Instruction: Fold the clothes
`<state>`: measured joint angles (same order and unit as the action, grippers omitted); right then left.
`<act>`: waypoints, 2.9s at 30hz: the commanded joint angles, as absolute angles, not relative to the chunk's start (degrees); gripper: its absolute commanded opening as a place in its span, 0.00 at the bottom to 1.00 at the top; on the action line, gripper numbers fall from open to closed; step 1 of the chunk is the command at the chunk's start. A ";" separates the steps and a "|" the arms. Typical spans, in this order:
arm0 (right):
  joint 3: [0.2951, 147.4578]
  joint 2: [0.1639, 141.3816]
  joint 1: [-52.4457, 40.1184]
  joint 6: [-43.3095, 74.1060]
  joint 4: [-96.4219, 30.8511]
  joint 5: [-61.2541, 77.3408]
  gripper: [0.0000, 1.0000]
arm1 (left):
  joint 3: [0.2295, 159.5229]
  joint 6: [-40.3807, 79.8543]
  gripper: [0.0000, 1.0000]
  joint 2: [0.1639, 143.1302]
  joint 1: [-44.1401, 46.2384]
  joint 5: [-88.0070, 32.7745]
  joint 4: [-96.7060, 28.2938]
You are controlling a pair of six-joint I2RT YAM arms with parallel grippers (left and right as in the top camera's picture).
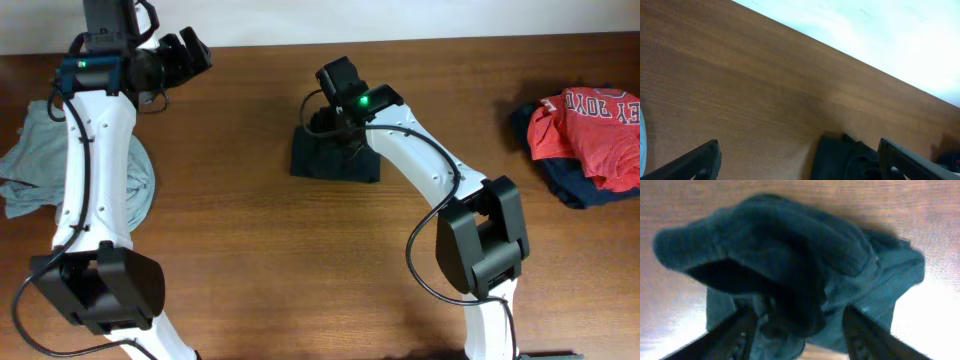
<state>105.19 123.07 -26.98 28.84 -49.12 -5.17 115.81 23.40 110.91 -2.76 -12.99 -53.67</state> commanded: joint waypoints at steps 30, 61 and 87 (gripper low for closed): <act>104.07 123.37 -13.41 25.98 -62.54 -0.27 0.99 | 115.20 22.17 0.99 110.67 -2.87 -10.28 -54.96; 114.43 127.46 -19.55 13.89 -68.18 -2.13 0.41 | 115.20 22.17 0.99 110.67 -2.90 -8.45 -55.20; 114.45 131.92 -18.48 13.72 -61.28 0.23 0.08 | 115.20 22.20 0.99 110.67 -2.90 -7.35 -55.18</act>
